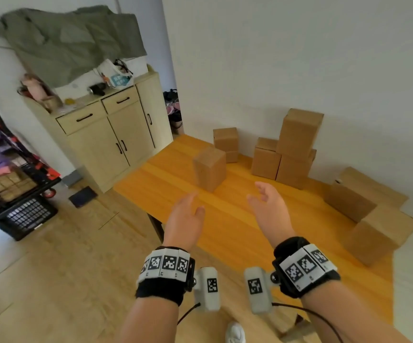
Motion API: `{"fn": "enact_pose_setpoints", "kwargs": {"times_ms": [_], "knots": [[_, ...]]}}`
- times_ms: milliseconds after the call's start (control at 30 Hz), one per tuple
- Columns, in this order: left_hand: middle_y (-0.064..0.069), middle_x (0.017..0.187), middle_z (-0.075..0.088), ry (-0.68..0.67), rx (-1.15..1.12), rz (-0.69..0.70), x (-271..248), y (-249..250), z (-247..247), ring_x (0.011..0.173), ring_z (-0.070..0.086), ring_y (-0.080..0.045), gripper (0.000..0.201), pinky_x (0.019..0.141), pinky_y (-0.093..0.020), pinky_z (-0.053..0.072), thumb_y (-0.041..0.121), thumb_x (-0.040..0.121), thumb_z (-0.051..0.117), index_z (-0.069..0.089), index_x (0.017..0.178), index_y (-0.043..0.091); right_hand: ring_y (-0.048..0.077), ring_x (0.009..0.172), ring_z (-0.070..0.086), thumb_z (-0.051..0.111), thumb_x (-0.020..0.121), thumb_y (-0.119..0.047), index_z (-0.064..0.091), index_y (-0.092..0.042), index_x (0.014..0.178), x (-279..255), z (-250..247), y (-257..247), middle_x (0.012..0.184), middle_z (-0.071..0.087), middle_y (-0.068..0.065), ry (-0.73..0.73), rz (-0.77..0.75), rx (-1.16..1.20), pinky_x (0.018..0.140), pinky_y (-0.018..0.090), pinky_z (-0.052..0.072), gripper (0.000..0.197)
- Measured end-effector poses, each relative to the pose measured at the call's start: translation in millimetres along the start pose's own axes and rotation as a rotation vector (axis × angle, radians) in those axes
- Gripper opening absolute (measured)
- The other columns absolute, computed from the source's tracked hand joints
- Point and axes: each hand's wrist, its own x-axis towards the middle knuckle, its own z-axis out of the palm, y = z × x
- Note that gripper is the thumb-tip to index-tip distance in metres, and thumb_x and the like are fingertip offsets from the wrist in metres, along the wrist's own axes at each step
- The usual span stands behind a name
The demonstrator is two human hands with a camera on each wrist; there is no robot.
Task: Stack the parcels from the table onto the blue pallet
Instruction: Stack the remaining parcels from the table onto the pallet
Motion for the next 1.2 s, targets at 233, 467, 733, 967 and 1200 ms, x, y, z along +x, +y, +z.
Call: {"fn": "enact_pose_setpoints", "kwargs": {"times_ms": [233, 467, 733, 967, 1200], "knots": [[0.005, 0.150, 0.038, 0.005, 0.067, 0.000, 96, 8, -9, 0.110, 0.051, -0.005, 0.046, 0.083, -0.023, 0.043, 0.034, 0.101, 0.045, 0.036, 0.146, 0.034, 0.013, 0.129, 0.047, 0.057, 0.098, -0.031, 0.043, -0.025, 0.143, 98, 36, -18, 0.145, 0.048, -0.005, -0.016, 0.021, 0.019, 0.103, 0.032, 0.042, 0.047], [0.000, 0.150, 0.036, -0.051, 0.090, -0.061, 165, -11, -1, 0.124, 0.047, -0.017, 0.048, 0.089, -0.033, 0.045, 0.032, 0.101, 0.044, 0.034, 0.148, 0.028, 0.016, 0.130, 0.048, 0.055, 0.098, -0.034, 0.042, -0.024, 0.144, 162, 73, -6, 0.146, 0.047, -0.001, -0.087, 0.057, -0.104, 0.103, 0.034, 0.043, 0.049], [-0.006, 0.151, 0.034, -0.175, 0.058, -0.133, 249, -32, 6, 0.119, 0.054, -0.029, 0.049, 0.095, -0.045, 0.049, 0.031, 0.102, 0.040, 0.028, 0.149, 0.030, 0.019, 0.137, 0.042, 0.053, 0.099, -0.034, 0.033, -0.025, 0.150, 224, 106, -11, 0.153, 0.039, -0.002, -0.128, 0.134, -0.245, 0.104, 0.033, 0.037, 0.056], [-0.014, 0.149, 0.030, -0.342, 0.163, -0.151, 304, -45, 7, 0.121, 0.049, -0.036, 0.050, 0.096, -0.047, 0.046, 0.035, 0.104, 0.035, 0.024, 0.149, 0.015, 0.022, 0.143, 0.034, 0.057, 0.098, -0.029, 0.020, -0.024, 0.156, 264, 138, -21, 0.159, 0.029, 0.001, -0.156, 0.266, -0.290, 0.111, 0.036, 0.033, 0.069], [-0.010, 0.120, 0.058, -0.471, 0.050, -0.089, 335, -61, 15, 0.099, 0.060, -0.029, 0.038, 0.086, -0.044, 0.051, 0.041, 0.102, 0.035, 0.046, 0.132, 0.021, 0.019, 0.131, 0.046, 0.061, 0.093, -0.022, 0.026, -0.025, 0.152, 266, 150, -18, 0.153, 0.038, -0.002, -0.118, 0.316, -0.274, 0.098, 0.029, 0.041, 0.068]]}}
